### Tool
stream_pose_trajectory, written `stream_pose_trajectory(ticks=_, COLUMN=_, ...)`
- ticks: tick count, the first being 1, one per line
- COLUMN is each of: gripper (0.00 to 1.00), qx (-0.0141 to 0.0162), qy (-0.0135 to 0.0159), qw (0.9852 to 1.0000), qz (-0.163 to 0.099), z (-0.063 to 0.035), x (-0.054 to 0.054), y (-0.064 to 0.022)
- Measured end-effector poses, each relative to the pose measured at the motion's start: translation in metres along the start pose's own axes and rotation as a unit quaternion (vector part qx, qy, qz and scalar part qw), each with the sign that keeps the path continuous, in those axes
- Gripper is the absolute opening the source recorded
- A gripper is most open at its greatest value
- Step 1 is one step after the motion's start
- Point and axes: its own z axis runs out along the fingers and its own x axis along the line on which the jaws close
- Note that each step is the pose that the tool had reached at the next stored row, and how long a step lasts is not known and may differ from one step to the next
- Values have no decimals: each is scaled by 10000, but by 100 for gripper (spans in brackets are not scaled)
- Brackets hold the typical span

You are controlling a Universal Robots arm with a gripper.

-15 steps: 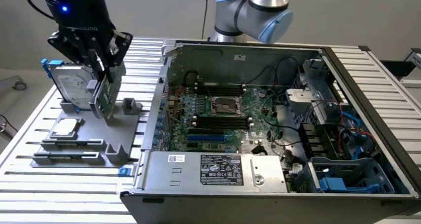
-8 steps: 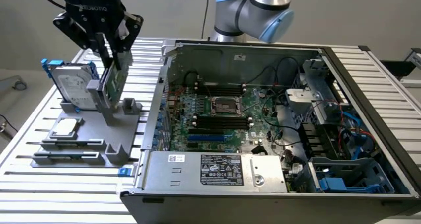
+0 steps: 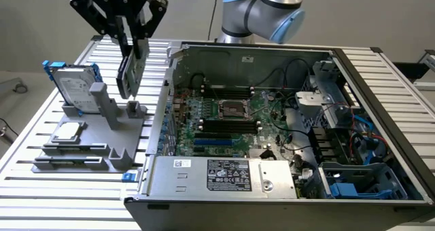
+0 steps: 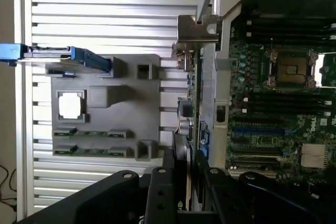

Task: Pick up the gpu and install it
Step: 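Pick up the gpu and move the gpu toward the slot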

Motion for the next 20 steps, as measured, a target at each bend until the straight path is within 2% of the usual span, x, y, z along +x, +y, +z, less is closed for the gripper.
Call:
stream_pose_trajectory(ticks=5, gripper=26, qx=1, qy=24, qw=10000, qz=0, z=-43, x=-224, y=-4)
stream_pose_trajectory(ticks=13, gripper=26, qx=-11, qy=27, qw=10000, qz=0, z=-51, x=-587, y=-12)
stream_pose_trajectory(ticks=20, gripper=26, qx=-12, qy=27, qw=10000, qz=0, z=32, x=-909, y=7)
